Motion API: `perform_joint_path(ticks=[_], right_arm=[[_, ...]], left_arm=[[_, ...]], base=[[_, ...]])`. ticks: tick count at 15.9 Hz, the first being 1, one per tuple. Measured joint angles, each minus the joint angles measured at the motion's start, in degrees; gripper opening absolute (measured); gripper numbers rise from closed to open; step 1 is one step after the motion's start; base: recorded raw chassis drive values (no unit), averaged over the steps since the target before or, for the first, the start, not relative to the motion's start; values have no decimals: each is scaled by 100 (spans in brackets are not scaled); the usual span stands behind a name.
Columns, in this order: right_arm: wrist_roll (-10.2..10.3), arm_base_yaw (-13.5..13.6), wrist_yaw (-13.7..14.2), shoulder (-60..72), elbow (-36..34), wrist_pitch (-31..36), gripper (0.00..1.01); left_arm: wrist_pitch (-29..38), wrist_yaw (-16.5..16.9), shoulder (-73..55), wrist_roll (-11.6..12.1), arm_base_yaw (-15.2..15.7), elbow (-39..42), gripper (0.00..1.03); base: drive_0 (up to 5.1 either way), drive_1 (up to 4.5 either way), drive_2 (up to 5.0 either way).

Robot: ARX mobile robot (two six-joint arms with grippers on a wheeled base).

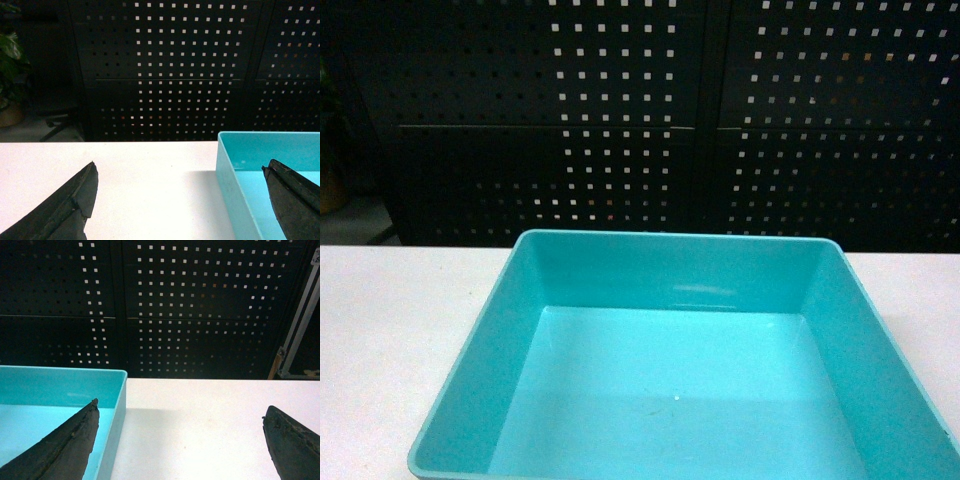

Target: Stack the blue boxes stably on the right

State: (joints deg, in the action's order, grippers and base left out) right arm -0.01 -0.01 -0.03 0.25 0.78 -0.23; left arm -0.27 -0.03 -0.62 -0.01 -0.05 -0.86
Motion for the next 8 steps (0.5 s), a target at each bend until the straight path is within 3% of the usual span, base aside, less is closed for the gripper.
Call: perform_joint_path(ticks=[8], right_arm=[[0,0,2,0,0,-2,98]], left_arm=[[0,0,2,-2,0,0,98]], base=[[0,0,0]])
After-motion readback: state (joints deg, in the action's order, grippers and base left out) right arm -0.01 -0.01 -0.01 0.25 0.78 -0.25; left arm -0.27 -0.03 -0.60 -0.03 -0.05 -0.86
